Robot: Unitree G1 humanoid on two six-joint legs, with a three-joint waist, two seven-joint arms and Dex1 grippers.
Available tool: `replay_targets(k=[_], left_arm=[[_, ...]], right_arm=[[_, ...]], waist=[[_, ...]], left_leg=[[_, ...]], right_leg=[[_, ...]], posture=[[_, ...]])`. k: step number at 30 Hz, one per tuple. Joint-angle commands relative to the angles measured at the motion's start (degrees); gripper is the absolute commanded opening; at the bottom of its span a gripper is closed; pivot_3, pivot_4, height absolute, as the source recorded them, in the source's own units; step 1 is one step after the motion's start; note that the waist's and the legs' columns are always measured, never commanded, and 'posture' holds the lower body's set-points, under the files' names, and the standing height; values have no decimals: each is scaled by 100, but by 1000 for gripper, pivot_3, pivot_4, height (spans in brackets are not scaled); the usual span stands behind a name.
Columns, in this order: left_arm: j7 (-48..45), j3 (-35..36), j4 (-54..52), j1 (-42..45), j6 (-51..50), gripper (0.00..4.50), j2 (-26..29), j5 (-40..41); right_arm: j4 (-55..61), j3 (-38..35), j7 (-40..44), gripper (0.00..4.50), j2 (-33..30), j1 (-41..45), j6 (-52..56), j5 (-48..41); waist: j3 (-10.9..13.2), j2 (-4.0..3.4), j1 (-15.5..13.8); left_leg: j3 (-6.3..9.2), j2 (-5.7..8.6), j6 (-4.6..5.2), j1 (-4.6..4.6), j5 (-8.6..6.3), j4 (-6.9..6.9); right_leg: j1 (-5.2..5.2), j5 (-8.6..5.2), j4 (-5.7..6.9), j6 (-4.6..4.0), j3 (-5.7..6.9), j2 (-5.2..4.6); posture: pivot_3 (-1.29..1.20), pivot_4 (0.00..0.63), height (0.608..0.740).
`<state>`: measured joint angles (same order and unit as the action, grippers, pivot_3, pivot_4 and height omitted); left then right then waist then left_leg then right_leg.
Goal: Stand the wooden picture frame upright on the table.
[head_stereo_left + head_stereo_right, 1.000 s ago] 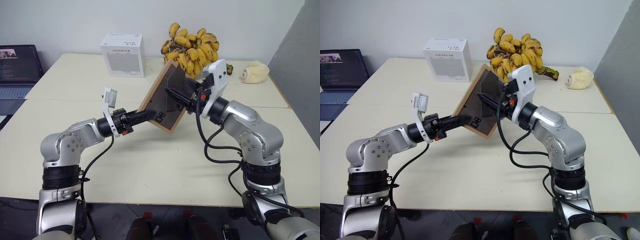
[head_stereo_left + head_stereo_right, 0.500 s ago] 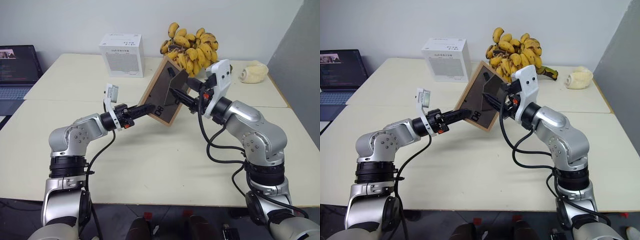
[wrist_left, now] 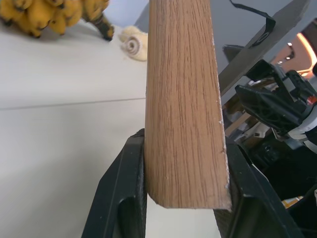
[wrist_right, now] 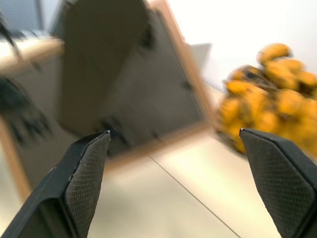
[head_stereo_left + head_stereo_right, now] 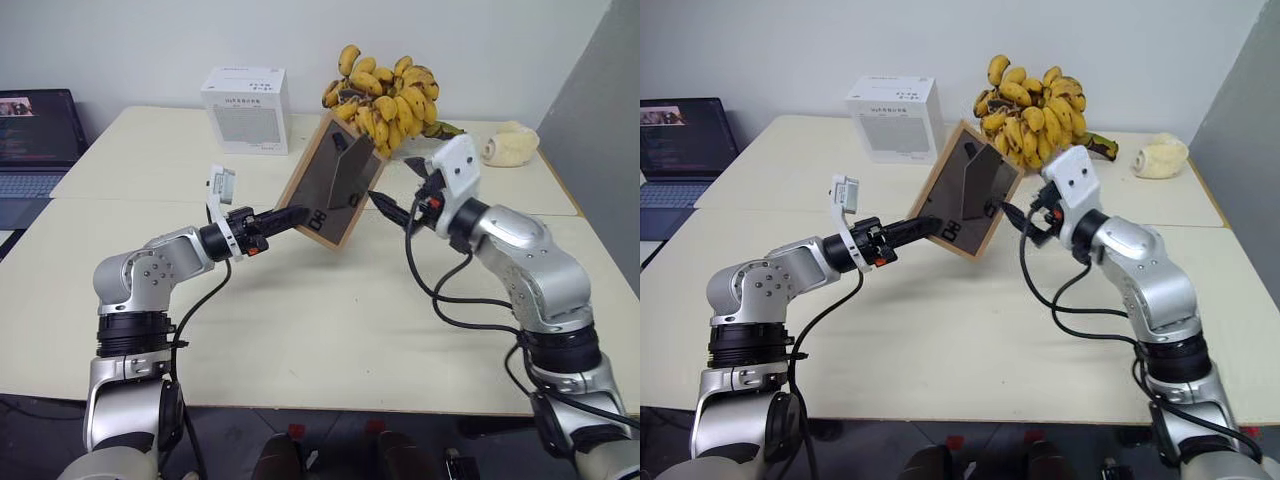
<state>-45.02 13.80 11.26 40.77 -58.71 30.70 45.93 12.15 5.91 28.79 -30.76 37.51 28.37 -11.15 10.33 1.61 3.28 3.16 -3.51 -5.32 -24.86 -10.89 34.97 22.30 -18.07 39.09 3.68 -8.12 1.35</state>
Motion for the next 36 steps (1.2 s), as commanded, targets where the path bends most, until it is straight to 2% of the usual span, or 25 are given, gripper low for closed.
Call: replay_targets(k=[1, 4, 7, 11, 16, 20, 36], left_arm=[[135, 282, -2, 95, -472, 1291, 280, 202], [389, 490, 23, 132, -1082, 1291, 320, 436], [614, 667, -273, -26, -1749, 1291, 285, 723], [1036, 1096, -624, -129, -2597, 1291, 47, 1216], [1610, 1685, -793, 43, -3295, 1291, -285, 1558], [2043, 1842, -732, 117, -3379, 1291, -298, 2074], [3490, 1685, -624, -124, -3301, 1291, -171, 3936]], right_arm=[[-441, 116, -23, 4395, -598, -270, -2129, 1151], [-1099, 376, -584, 4395, -946, -472, -3968, 2240], [-1695, 719, -1594, 4395, -1156, -510, -5566, 3530], [-2338, 1078, -2866, 4395, -1039, -482, -6604, 4788], [-2976, 1250, -3915, 4395, -760, -307, -6993, 5598], [-3449, 1376, -4384, 4395, -630, -165, -7094, 5956], [-4059, 1624, -5102, 4395, -319, 449, -7241, 6340]], waist=[[0, 0, 0], [0, 1, 3], [0, 1, 9], [0, 1, 15], [0, 3, 4], [1, 4, 7], [1, 4, 11]], left_leg=[[0, 0, 0, 0, 0, 0], [-1, 0, 0, 0, 0, 1], [-2, 0, 0, 0, 0, 1], [-2, 0, -2, 2, 1, 3], [2, 3, -9, 4, 5, 21], [4, 7, -16, 12, 11, 39], [15, 9, -15, 14, 10, 79]], right_leg=[[0, 0, 0, 0, 0, 0], [0, 0, 0, 0, -1, 0], [1, 0, 0, 0, -3, 0], [1, 0, 4, 0, -4, -1], [0, 0, 35, 0, -5, -2], [0, 0, 70, 0, -7, -3], [-11, 1, 93, 0, -5, -3]], posture=[[0, 150, 740], [0, 150, 740], [0, 150, 740], [0, 150, 740], [0, 150, 740], [0, 150, 740], [0, 150, 740]])
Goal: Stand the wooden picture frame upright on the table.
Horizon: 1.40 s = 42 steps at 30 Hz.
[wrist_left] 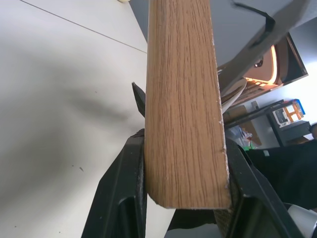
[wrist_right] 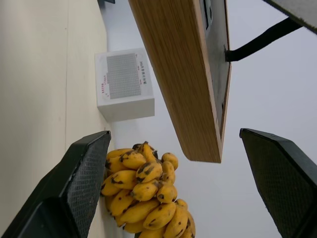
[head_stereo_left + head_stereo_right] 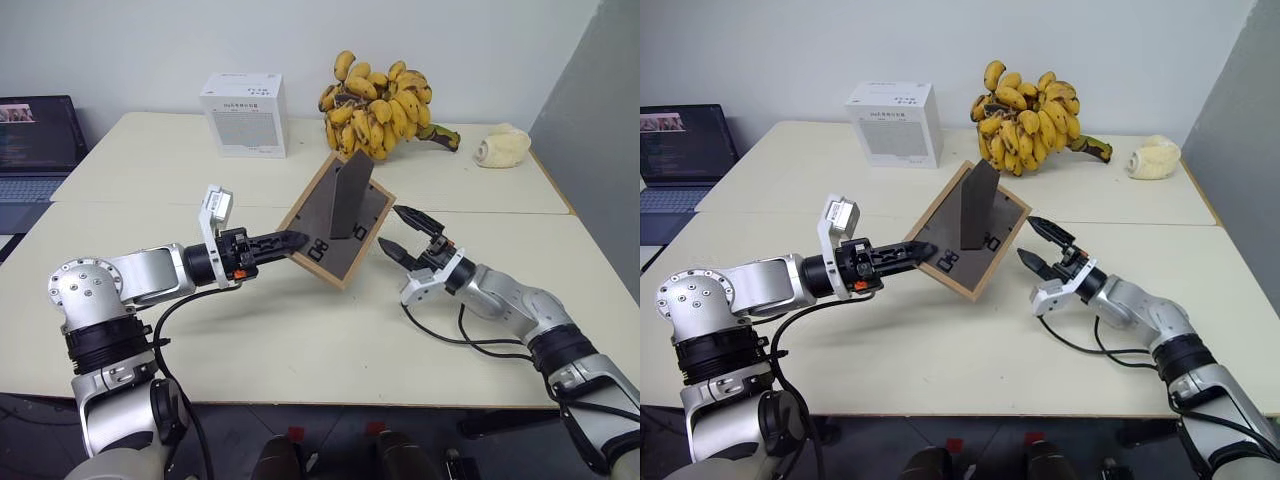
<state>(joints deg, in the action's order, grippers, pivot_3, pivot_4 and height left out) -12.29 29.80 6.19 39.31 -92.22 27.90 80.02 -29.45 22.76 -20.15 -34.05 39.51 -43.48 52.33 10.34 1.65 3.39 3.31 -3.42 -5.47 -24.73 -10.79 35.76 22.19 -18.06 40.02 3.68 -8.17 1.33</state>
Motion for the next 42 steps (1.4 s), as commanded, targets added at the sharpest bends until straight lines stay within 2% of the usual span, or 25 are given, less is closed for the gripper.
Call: replay_targets(k=[1, 10, 13, 23, 24, 42], left_arm=[[290, 58, -111, 1, 91, 1291, 129, 620], [849, -297, -118, -204, 535, 1291, 301, 1459], [991, -468, -111, -269, 735, 1291, 414, 1732], [1256, -1054, -181, -450, 1355, 1291, 797, 2461], [1259, -1103, -186, -461, 1405, 1291, 833, 2503], [1205, -1721, -330, -600, 1972, 1291, 1323, 2938]], right_arm=[[116, -82, -230, 4395, 15, 293, -54, -20], [72, 11, -405, 4395, 165, 491, 20, 57], [56, 35, -447, 3959, 185, 529, 31, 77], [53, 72, -511, 1618, 182, 566, 50, 107], [47, 78, -517, 1486, 180, 573, 51, 114], [74, 49, -568, 1382, 174, 592, 226, 169]], waist=[[0, 0, -1], [0, 0, -4], [0, 0, -6], [0, 0, -8], [0, 1, -10], [0, 0, -11]], left_leg=[[0, 0, 0, 0, 0, 1], [1, 2, 0, 0, 0, 2], [2, 1, 0, 0, 0, 3], [3, 3, 1, 0, 0, 4], [3, 3, 1, 0, 0, 4], [4, 4, 1, 0, 0, 5]], right_leg=[[0, 0, 0, 0, -1, 0], [-1, 0, 0, 0, 0, -2], [-1, 0, 1, 0, 1, -3], [-2, 0, 1, 0, 1, -3], [-2, 0, 1, 0, 1, -3], [-2, 0, 1, -1, 2, -3]], posture=[[0, 150, 740], [0, 150, 740], [0, 150, 740], [0, 150, 740], [0, 150, 740], [0, 150, 740]])
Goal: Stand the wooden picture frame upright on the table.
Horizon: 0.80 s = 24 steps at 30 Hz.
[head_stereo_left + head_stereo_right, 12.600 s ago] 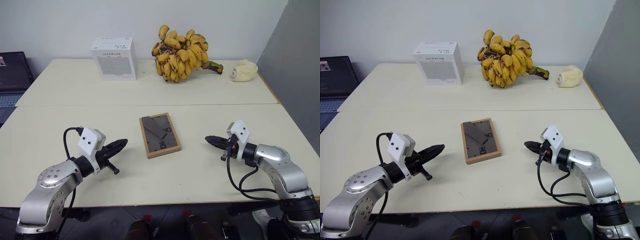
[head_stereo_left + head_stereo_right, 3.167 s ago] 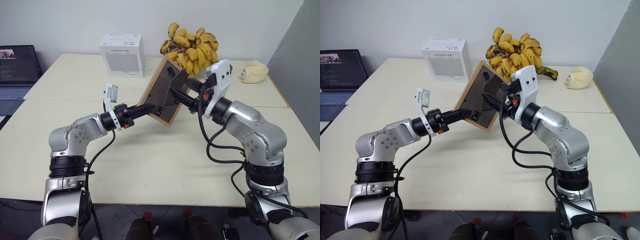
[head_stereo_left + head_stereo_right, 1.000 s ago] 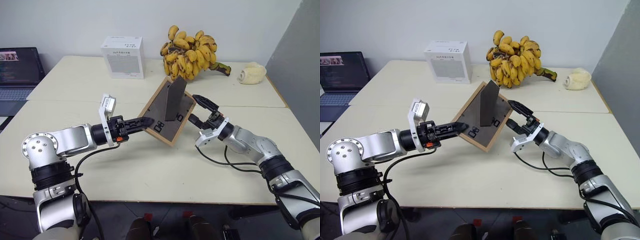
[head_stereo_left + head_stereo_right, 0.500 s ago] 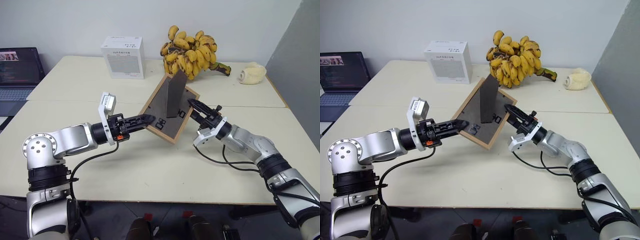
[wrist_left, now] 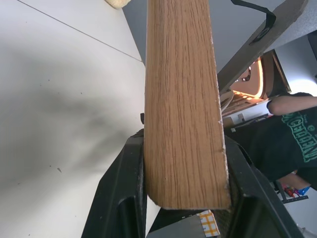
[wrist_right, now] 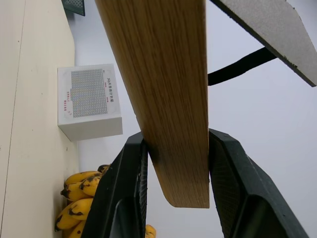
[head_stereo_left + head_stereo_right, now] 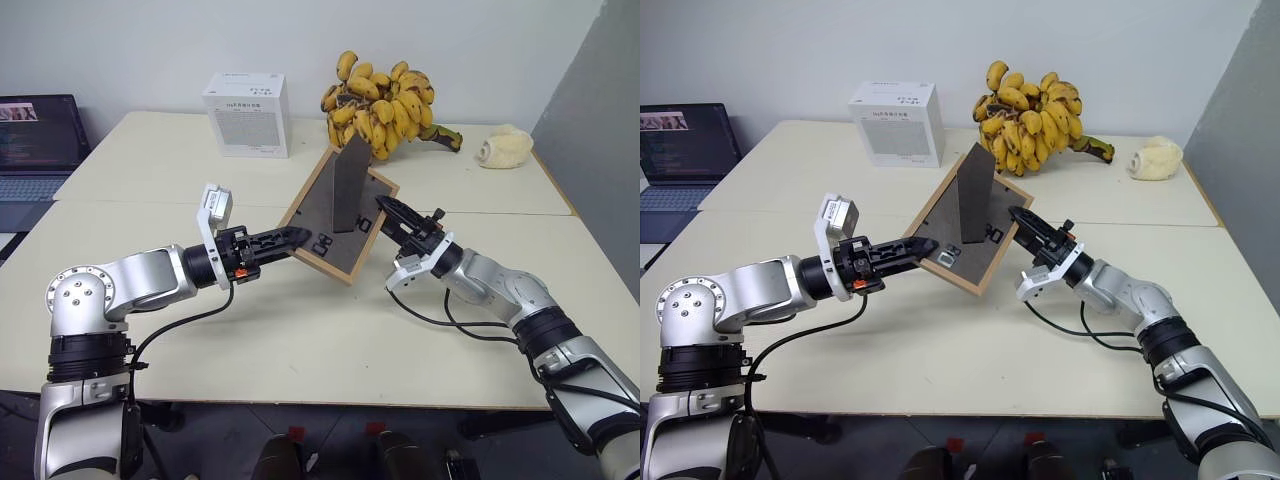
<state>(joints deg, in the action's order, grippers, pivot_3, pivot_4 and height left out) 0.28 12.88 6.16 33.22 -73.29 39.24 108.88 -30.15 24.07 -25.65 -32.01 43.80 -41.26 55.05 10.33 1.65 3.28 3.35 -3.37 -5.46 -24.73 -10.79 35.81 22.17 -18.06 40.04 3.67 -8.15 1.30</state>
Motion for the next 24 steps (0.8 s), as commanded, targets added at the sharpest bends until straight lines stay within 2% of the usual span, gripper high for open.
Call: replay_targets(k=[1, 4, 6, 10, 11, 14, 19, 22, 24], left_arm=[[-69, -43, -331, 6, 91, 1291, 206, 55], [-118, -91, -340, -1, 135, 1291, 255, 66], [-160, -113, -353, -2, 175, 1993, 284, 43], [-205, -105, -353, 9, 261, 2775, 310, -2], [-227, -100, -366, 9, 273, 2837, 318, -33], [-400, -31, -490, -9, 310, 3525, 350, -226], [-1439, 368, -1321, -216, 802, 3525, 576, -1462], [-2560, 830, -2141, -913, 1288, 3525, 979, -2409], [-2985, 1070, -2506, -1401, 1569, 3525, 1134, -2849]], right_arm=[[138, -85, -17, 1382, -29, 168, 6, -108], [114, -95, -9, 1382, -27, 188, 8, -125], [92, -97, -5, 1382, -18, 204, 16, -133], [58, -103, 21, 1382, -5, 239, 22, -160], [53, -105, 26, 1382, -5, 247, 21, -169], [37, -109, 41, 1382, -3, 256, 11, -193], [-118, -156, 212, 1382, 58, 297, -92, -436], [-449, -149, 706, 1382, 204, 434, -346, -932], [-706, -140, 1179, 1382, 344, 515, -531, -1395]], waist=[[0, 0, 0], [0, 0, 0], [0, 0, 0], [0, 0, 0], [0, 0, 0], [0, 0, 0], [0, 0, 8], [0, -1, 71], [0, 0, 110]], left_leg=[[0, 0, 0, 0, 0, 0], [0, 0, 0, 0, 0, 0], [0, 0, 0, 0, 0, 0], [0, 0, 0, 0, 0, 0], [1, 0, 0, 0, 0, 0], [1, 1, 0, 0, 0, 1], [0, 1, 0, 0, 0, 0], [-4, -2, 0, 0, 0, -3], [-5, -4, 0, 0, 0, -6]], right_leg=[[0, 0, 0, 0, 0, 0], [0, 0, 0, 0, 0, 0], [0, 0, 0, 0, 0, 0], [0, 0, 0, 0, 0, 0], [0, 0, 0, 0, 1, 0], [0, 0, 0, 0, 1, 0], [0, 0, -1, 0, 0, 0], [2, 0, -1, -1, -1, 2], [1, -1, -3, -2, -3, 2]], posture=[[0, 150, 740], [0, 150, 740], [0, 150, 740], [0, 150, 740], [0, 150, 740], [0, 150, 740], [0, 150, 740], [0, 150, 740], [0, 150, 740]])
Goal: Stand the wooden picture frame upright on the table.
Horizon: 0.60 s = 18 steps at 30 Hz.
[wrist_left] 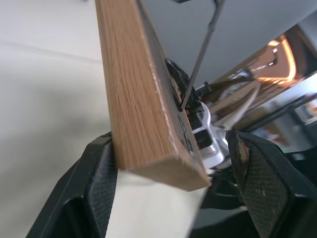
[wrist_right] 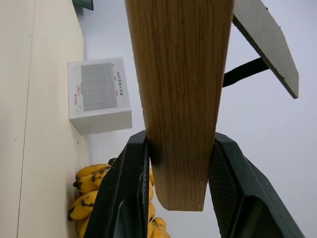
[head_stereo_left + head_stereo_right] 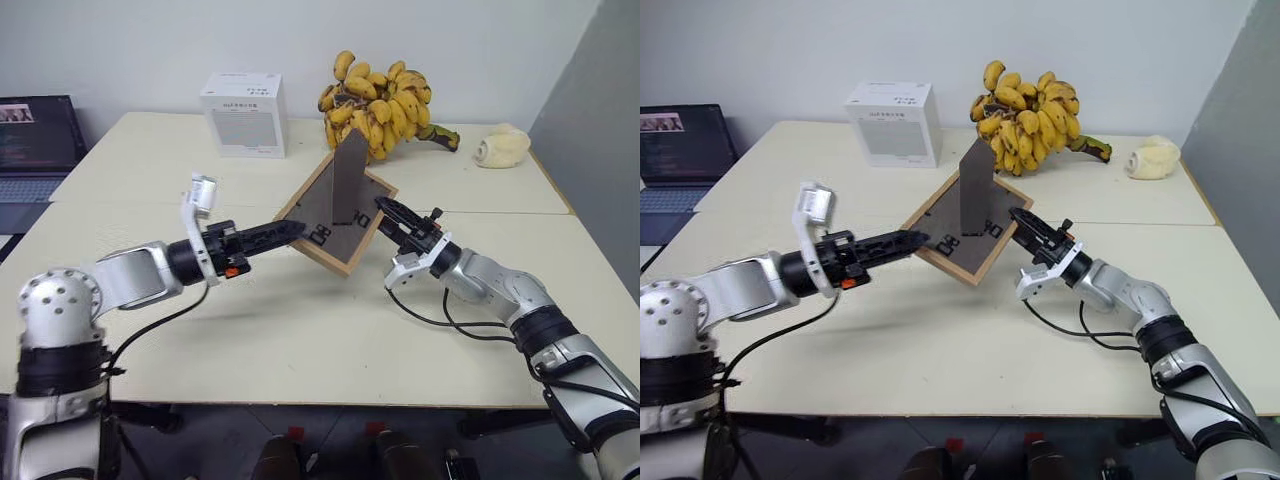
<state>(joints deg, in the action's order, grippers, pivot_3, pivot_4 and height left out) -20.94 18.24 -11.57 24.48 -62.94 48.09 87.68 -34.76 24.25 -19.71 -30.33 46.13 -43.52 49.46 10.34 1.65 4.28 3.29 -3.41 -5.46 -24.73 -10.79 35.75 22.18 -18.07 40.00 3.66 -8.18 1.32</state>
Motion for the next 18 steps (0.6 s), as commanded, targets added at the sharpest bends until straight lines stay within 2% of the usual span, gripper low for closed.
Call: replay_targets(k=[1, 5, 8, 11, 14, 18], left_arm=[[-974, 690, -926, -862, 668, 3525, 305, -982], [-1356, 1395, -1798, -2432, 1213, 3525, 241, -1888], [-1431, 1630, -2189, -3283, 1595, 3525, 121, -2531], [-1348, 2024, -2585, -4151, 1986, 3525, -198, -3129], [-1182, 2335, -2817, -4456, 2074, 3525, -413, -3109], [-1046, 2469, -3056, -4605, 2067, 3525, -483, -3044]], right_arm=[[-409, -183, 1027, 1382, 328, 314, -377, -1295], [-683, -372, 3436, 1382, 1113, 327, 60, -3522], [-466, -589, 4957, 1382, 1530, 248, 989, -4793], [123, -700, 6470, 1382, 1877, 23, 2498, -6025], [582, -721, 7412, 1382, 1961, -198, 3674, -6658], [920, -759, 8196, 1382, 1957, -413, 4956, -7163]], waist=[[0, 0, 36], [1, 2, 124], [3, 1, 115], [6, -3, 51], [7, -5, -11], [16, -19, -81]], left_leg=[[3, 0, 0, 0, 0, 1], [-7, -8, 3, 14, -3, -3], [5, -12, 3, 15, -2, -6], [19, -11, 3, 17, -2, -4], [39, -9, 3, 18, -3, -3], [64, -15, 2, 18, -3, -3]], right_leg=[[-3, -1, -1, -2, 4, -1], [-18, -2, -7, -4, -2, -1], [-19, -6, -3, -11, 11, 1], [-30, -10, -4, -18, 29, -1], [-39, -19, -4, -31, 56, -5], [-40, -36, -1, -55, 95, -2]], posture=[[0, 150, 740], [0, 150, 740], [0, 150, 740], [0, 150, 740], [0, 150, 740], [0, 150, 740]])
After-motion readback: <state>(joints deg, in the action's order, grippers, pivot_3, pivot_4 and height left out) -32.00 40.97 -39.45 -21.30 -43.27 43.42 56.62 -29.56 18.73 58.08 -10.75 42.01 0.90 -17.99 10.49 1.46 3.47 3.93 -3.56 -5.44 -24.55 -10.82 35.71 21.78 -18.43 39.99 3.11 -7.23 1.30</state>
